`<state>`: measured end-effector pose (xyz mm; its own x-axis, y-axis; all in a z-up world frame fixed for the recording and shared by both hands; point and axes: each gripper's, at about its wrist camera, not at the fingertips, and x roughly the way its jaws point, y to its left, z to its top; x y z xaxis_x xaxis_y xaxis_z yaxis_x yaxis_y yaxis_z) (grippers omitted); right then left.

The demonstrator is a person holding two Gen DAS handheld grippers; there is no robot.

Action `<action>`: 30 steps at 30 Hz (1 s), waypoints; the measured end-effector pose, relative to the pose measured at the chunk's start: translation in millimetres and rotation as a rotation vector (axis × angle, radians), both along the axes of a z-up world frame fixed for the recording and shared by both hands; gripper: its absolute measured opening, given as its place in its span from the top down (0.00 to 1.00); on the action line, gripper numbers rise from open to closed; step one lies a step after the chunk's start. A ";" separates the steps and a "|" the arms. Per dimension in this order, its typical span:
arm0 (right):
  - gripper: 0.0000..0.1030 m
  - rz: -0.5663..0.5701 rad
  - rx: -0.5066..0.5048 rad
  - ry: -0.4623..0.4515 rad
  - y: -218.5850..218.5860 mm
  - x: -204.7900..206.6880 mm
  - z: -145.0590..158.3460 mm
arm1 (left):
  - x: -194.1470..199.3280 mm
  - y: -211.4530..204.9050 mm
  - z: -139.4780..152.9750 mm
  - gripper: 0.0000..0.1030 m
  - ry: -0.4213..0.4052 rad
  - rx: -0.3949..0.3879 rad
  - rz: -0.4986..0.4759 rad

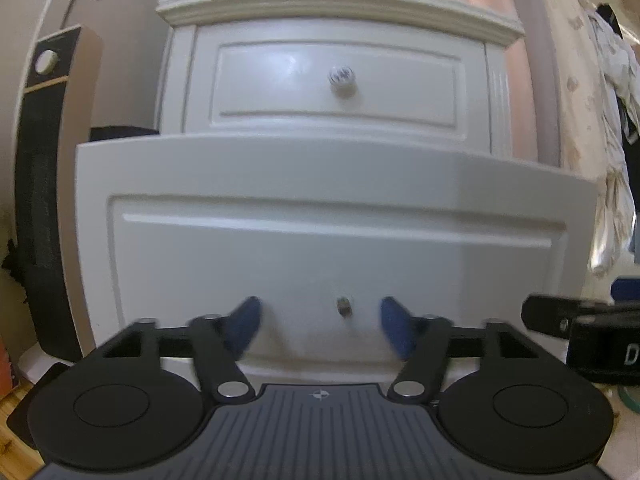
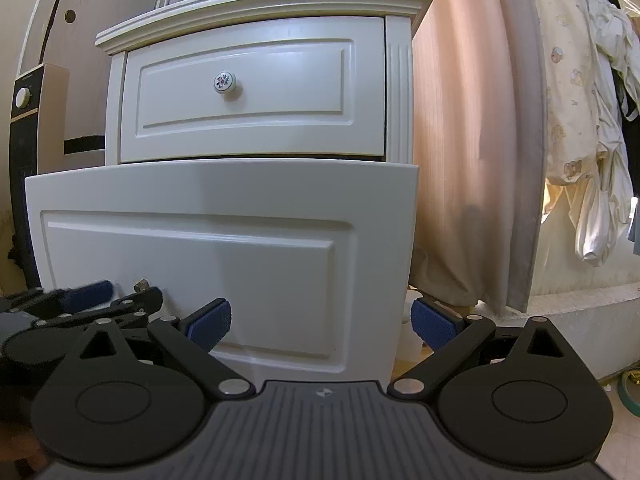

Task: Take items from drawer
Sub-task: 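Open the left gripper and release the drawer knob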

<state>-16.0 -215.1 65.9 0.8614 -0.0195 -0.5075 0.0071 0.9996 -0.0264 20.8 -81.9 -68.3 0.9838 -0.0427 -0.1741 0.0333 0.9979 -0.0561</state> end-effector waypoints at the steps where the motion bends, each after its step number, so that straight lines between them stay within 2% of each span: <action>1: 0.00 0.001 -0.001 0.000 0.1 -0.1 -0.1 | -0.1 1.1 1.0 0.30 -0.004 -0.002 0.000; 5: 0.00 0.006 -0.002 -0.002 1.5 -0.3 -0.5 | 2.2 13.5 9.9 0.25 0.024 -0.005 -0.028; 7: 0.00 0.009 -0.002 -0.003 2.4 -0.2 -0.5 | 4.2 19.5 14.3 0.12 0.037 -0.005 -0.041; 10: 0.00 0.008 -0.002 -0.004 2.5 1.3 -0.6 | 3.1 33.1 23.6 0.00 0.014 0.000 -0.015; 16: 0.00 -0.013 0.022 0.014 -1.6 9.7 -2.5 | 1.9 55.0 40.4 0.00 -0.004 0.028 0.010; 23: 0.00 -0.030 0.004 -0.003 -0.9 13.3 6.3 | 11.8 82.0 68.1 0.00 -0.005 0.026 -0.013; 30: 0.00 -0.021 0.012 -0.010 -2.8 12.5 13.7 | 1.2 110.8 91.1 0.00 -0.029 0.051 -0.049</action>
